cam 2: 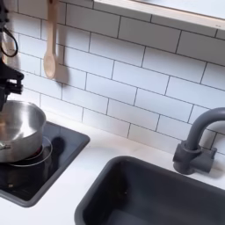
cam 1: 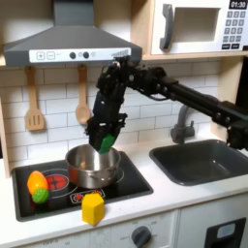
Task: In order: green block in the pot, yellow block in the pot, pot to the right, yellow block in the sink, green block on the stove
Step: 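Put the green block in the pot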
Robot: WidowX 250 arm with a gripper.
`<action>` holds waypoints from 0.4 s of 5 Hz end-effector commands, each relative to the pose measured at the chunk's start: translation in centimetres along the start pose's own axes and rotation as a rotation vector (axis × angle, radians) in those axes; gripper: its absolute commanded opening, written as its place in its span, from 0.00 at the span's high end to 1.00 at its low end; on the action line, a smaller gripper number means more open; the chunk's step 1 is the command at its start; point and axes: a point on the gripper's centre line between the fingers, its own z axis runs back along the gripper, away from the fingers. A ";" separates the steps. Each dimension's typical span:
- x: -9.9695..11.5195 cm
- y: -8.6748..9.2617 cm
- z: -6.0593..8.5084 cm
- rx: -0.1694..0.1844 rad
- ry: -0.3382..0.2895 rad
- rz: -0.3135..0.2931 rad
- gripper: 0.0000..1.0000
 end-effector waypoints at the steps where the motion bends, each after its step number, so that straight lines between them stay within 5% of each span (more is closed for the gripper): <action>1: 0.3 -0.1 -0.9 -0.008 -0.026 -0.019 1.00; 2: 0.5 -0.2 -1.4 -0.010 -0.035 -0.042 1.00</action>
